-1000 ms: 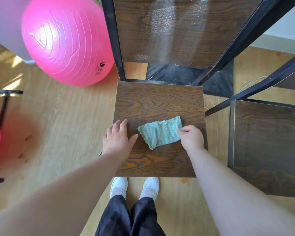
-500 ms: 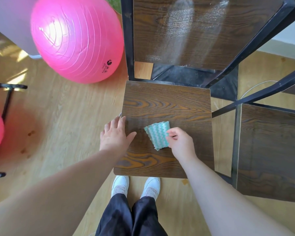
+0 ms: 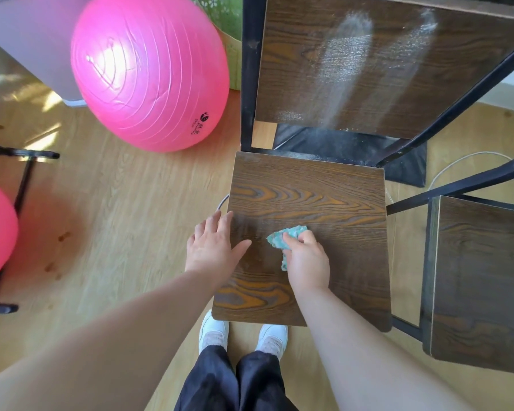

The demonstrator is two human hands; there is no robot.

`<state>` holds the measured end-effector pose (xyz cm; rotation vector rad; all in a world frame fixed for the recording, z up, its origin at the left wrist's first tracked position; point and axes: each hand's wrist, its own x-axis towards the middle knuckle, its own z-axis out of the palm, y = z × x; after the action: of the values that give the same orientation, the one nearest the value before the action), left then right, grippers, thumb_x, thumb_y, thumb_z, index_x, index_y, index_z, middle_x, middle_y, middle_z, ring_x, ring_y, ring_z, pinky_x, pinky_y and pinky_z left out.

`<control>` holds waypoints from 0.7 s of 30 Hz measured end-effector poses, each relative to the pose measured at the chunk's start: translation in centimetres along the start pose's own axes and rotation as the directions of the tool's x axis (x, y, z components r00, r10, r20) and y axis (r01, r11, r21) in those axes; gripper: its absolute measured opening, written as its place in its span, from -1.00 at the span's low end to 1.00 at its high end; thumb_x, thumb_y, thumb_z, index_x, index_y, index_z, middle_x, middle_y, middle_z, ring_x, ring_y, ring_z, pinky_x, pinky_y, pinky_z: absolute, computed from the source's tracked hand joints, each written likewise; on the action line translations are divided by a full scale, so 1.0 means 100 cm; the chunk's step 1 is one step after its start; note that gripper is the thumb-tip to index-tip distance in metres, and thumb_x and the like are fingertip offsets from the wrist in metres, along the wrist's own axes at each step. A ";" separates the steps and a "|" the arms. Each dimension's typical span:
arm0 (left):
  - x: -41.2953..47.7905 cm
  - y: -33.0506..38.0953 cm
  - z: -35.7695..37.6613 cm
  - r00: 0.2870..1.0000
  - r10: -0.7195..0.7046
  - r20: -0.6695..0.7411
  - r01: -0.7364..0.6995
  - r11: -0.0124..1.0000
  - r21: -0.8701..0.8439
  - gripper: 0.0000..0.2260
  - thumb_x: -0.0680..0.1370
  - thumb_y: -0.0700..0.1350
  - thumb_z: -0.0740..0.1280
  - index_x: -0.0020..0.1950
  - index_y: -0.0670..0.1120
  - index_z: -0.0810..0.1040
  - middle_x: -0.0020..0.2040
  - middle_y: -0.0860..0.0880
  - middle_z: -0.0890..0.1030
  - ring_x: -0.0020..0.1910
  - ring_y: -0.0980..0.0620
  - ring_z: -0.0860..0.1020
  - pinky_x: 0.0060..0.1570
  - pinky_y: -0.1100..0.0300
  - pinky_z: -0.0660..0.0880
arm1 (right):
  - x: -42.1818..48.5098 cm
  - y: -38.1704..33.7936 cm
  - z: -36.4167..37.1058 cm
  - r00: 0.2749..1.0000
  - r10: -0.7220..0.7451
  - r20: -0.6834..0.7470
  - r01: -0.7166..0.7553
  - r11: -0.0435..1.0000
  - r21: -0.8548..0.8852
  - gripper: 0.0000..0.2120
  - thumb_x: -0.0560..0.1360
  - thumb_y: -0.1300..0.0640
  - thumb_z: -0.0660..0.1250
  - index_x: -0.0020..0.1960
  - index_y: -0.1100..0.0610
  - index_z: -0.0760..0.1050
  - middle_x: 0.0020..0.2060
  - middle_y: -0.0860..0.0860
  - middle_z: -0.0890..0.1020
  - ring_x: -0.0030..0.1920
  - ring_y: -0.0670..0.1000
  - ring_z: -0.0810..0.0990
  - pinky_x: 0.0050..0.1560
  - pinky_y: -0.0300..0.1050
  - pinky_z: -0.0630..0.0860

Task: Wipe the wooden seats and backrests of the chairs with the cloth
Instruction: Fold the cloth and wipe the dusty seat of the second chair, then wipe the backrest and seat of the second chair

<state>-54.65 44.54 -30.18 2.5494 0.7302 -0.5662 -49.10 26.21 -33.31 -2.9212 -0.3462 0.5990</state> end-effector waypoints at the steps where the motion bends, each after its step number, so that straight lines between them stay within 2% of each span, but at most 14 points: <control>1: 0.003 -0.001 -0.002 1.000 0.005 -0.003 -0.005 1.000 0.004 -0.35 0.55 0.32 0.14 0.56 0.09 0.05 0.56 0.01 0.12 0.48 -0.09 0.15 0.42 -0.05 0.18 | 0.002 -0.001 0.000 1.000 0.004 -0.004 -0.004 0.999 0.046 -0.63 0.58 0.12 0.27 0.38 -0.03 0.46 0.15 0.00 0.48 0.04 0.08 0.49 0.02 -0.05 0.55; 3: 0.008 -0.004 -0.009 1.000 0.004 -0.015 -0.004 1.000 0.004 -0.36 0.56 0.31 0.14 0.56 0.10 0.05 0.56 0.01 0.12 0.48 -0.09 0.15 0.42 -0.06 0.19 | 0.007 -0.003 -0.001 0.996 0.094 0.001 -0.092 0.973 0.211 -0.72 0.58 0.15 0.26 0.27 0.01 0.54 0.01 -0.07 0.52 0.03 0.07 0.54 -0.11 -0.26 0.52; 5: 0.012 -0.006 -0.018 1.000 -0.008 -0.020 0.008 1.000 -0.001 -0.35 0.56 0.31 0.12 0.56 0.09 0.04 0.56 0.02 0.11 0.48 -0.09 0.14 0.42 -0.06 0.19 | 0.009 -0.006 -0.007 0.987 0.160 0.012 -0.155 0.938 0.311 -0.78 0.58 0.16 0.25 0.17 0.02 0.58 -0.12 -0.18 0.47 -0.01 -0.04 0.55 -0.25 -0.49 0.36; 7: 0.016 -0.009 -0.029 1.000 -0.016 -0.025 0.016 1.000 0.002 -0.34 0.56 0.31 0.11 0.57 0.07 0.02 0.57 0.01 0.10 0.49 -0.09 0.13 0.42 -0.06 0.19 | 0.010 -0.014 -0.019 0.991 0.124 -0.048 -0.100 0.935 0.341 -0.76 0.58 0.20 0.28 0.20 0.05 0.59 -0.05 -0.20 0.44 -0.05 -0.13 0.49 -0.14 -0.45 0.40; 10: 0.021 -0.013 -0.052 0.999 -0.025 -0.039 0.026 0.999 0.021 -0.33 0.57 0.31 0.10 0.58 0.06 0.00 0.57 0.00 0.08 0.49 -0.10 0.13 0.41 -0.06 0.20 | 0.010 -0.033 -0.051 0.978 0.053 -0.203 0.038 0.906 0.422 -0.71 0.55 0.22 0.33 0.26 0.09 0.58 0.04 -0.10 0.49 -0.03 -0.11 0.52 0.07 -0.19 0.57; 12: 0.027 -0.013 -0.072 0.997 -0.034 -0.063 0.036 0.999 0.027 -0.33 0.57 0.32 0.09 0.58 0.06 -0.01 0.57 0.00 0.08 0.49 -0.10 0.13 0.40 -0.06 0.21 | 0.015 -0.049 -0.079 0.952 0.020 -0.305 0.131 0.875 0.466 -0.69 0.54 0.23 0.36 0.26 0.08 0.58 0.05 -0.09 0.50 0.01 -0.11 0.53 0.09 -0.17 0.59; 14: 0.034 -0.010 -0.094 0.993 -0.030 -0.111 0.031 0.999 0.011 -0.33 0.57 0.32 0.09 0.58 0.05 0.00 0.57 0.01 0.08 0.49 -0.10 0.13 0.41 -0.06 0.21 | 0.027 -0.066 -0.110 0.890 -0.021 -0.456 0.258 0.848 0.463 -0.69 0.51 0.28 0.37 0.23 0.09 0.61 0.03 -0.05 0.51 0.00 -0.10 0.53 0.04 -0.22 0.58; 17: 0.048 -0.007 -0.123 0.979 0.002 -0.202 -0.008 1.000 -0.026 -0.33 0.57 0.30 0.12 0.58 0.04 0.02 0.57 0.02 0.09 0.49 -0.10 0.13 0.42 -0.06 0.19 | 0.054 -0.094 -0.166 0.718 -0.070 -0.693 0.450 0.806 0.384 -0.69 0.47 0.36 0.36 0.17 0.14 0.63 -0.03 0.04 0.51 -0.06 -0.10 0.50 -0.03 -0.34 0.43; 21: 0.066 -0.005 -0.150 0.960 0.035 -0.279 -0.050 0.998 -0.046 -0.34 0.57 0.28 0.15 0.58 0.04 0.04 0.56 0.00 0.11 0.49 -0.10 0.13 0.42 -0.08 0.18 | 0.091 -0.132 -0.232 0.533 -0.166 -0.830 0.577 0.788 0.213 -0.69 0.48 0.32 0.35 0.19 0.15 0.63 -0.09 0.11 0.50 -0.13 -0.07 0.45 -0.10 -0.35 0.37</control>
<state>-45.83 55.02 -21.10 2.6176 0.7699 -0.1710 -34.18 39.18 -13.11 -2.1940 -0.5948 -0.6060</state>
